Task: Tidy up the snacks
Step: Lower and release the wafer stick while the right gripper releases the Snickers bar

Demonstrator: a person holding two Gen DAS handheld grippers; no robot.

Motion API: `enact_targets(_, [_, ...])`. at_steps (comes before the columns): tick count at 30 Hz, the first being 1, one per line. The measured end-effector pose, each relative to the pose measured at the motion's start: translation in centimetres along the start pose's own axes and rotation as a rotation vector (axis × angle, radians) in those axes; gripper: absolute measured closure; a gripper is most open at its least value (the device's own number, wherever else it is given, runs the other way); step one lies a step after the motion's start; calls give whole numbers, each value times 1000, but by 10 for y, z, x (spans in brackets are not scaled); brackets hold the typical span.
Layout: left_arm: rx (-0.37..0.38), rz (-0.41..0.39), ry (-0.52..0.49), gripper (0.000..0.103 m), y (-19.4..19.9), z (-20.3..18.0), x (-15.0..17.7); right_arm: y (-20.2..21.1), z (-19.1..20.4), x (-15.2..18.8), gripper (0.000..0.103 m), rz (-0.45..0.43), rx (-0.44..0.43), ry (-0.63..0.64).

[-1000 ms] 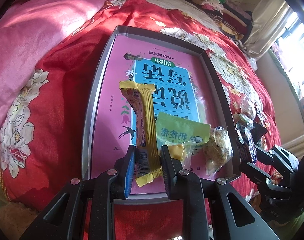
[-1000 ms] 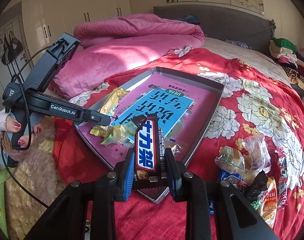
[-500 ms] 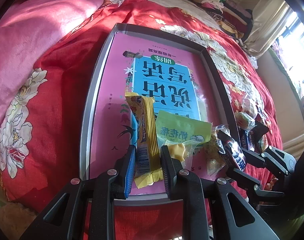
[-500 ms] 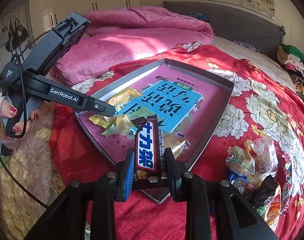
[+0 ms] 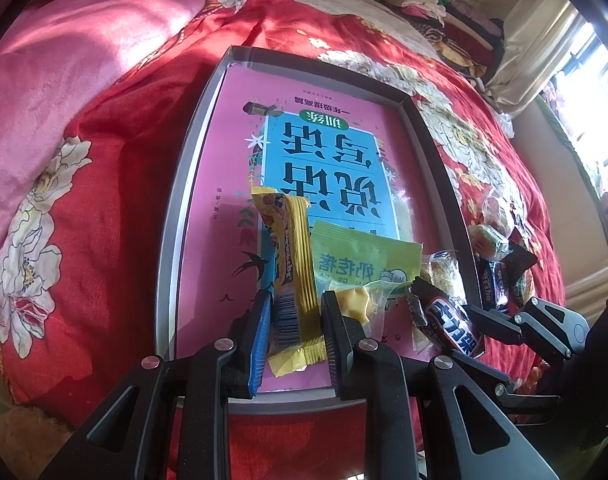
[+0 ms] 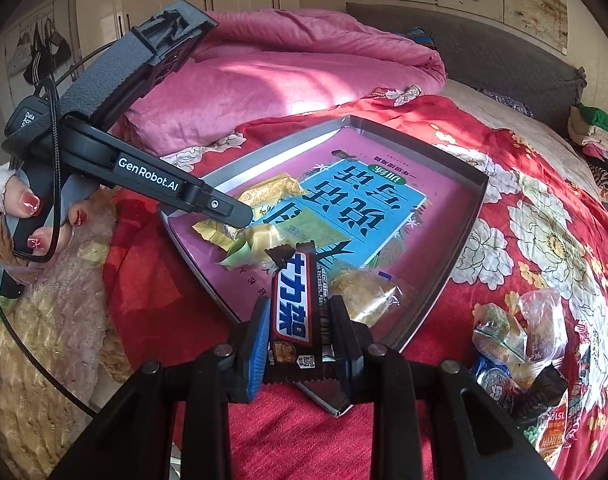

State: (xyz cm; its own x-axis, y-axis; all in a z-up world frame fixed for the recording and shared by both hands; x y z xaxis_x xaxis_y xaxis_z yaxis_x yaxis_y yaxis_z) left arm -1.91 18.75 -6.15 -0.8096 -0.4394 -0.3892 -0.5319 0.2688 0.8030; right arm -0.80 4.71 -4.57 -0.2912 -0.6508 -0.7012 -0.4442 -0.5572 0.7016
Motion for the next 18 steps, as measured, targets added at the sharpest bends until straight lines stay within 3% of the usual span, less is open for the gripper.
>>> enact_targets(18, [5,-4,9,77,3,2,0,3,12,0,72,-8,-31,44])
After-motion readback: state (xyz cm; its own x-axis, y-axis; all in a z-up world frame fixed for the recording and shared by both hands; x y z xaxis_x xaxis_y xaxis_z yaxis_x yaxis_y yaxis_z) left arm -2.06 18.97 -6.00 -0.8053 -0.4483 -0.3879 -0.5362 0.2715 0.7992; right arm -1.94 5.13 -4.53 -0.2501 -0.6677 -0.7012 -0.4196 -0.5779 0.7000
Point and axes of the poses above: each gripper's, at about its wrist camera, not at the fingertips, and y roughly against the way its jaws point, z to its left, x to its underside, the point moved 2 cm from there along -y, roughly the way its jaws point, and after that the axes turned 12 degrees about x, right-handed, at the moved point
